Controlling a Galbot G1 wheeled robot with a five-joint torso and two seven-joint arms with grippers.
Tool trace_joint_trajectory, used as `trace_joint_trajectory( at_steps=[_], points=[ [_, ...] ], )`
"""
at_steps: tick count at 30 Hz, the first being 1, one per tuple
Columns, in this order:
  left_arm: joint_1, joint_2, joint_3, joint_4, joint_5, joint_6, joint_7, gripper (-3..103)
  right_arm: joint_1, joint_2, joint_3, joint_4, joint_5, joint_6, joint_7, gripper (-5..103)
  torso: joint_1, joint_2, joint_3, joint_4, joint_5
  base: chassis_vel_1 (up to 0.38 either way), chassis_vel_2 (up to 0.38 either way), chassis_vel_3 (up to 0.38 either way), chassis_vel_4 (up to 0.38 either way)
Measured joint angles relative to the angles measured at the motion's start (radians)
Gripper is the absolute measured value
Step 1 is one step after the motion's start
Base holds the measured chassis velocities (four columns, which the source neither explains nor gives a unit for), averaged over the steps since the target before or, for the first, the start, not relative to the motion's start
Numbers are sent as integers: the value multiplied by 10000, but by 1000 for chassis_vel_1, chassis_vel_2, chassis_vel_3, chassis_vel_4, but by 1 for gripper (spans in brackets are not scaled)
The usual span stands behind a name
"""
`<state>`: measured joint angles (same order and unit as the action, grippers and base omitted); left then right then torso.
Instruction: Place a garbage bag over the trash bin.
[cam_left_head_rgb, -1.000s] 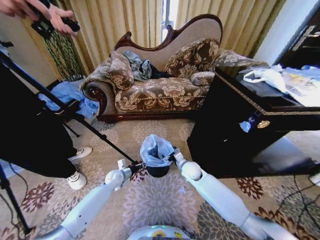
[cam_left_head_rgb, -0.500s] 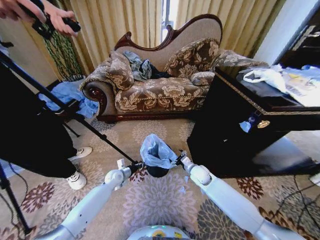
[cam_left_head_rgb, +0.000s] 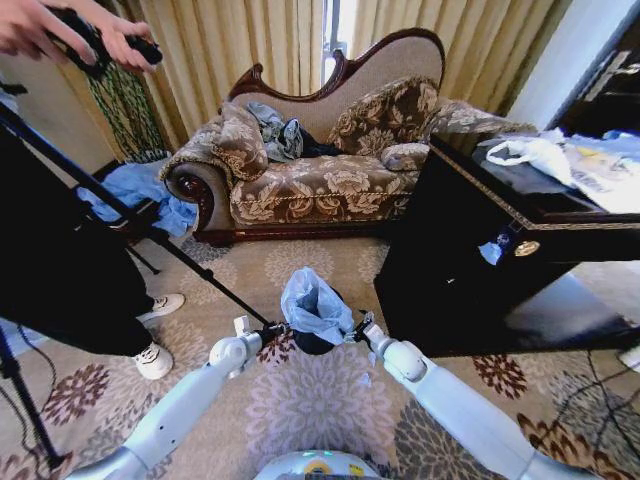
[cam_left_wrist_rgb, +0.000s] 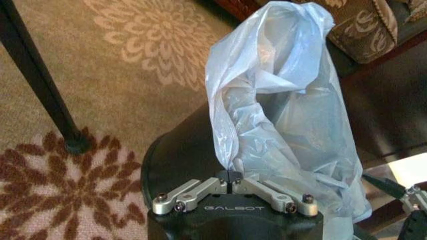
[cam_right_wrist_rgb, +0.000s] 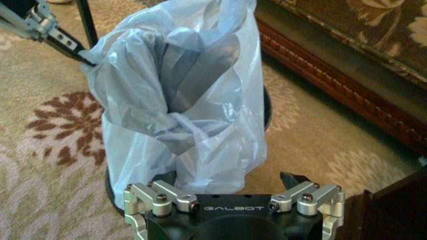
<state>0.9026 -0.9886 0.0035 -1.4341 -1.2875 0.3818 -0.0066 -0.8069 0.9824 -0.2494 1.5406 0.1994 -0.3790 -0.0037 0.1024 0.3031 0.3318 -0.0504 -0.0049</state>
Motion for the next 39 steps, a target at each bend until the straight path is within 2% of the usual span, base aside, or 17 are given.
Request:
trace_joint_trajectory(
  at_steps=[11, 24, 39],
  points=[
    [-124, -6, 60, 520, 182, -79, 164, 0, -31, 215, -62, -411, -220, 189, -67, 100, 0, 0, 1, 0, 0, 0, 0, 0, 0],
    [-927, -568, 137, 1893, 781, -375, 407, 0, 97, 227, -11, -863, -302, 471, -176, 100, 0, 0, 1, -1, 0, 0, 0, 0, 0],
    [-1381, -785, 125, 2508, 1119, -483, 406, 0, 376, 267, 170, -1387, -401, 703, -264, 100, 0, 0, 0, 0, 0, 0, 0, 0, 0]
  ],
)
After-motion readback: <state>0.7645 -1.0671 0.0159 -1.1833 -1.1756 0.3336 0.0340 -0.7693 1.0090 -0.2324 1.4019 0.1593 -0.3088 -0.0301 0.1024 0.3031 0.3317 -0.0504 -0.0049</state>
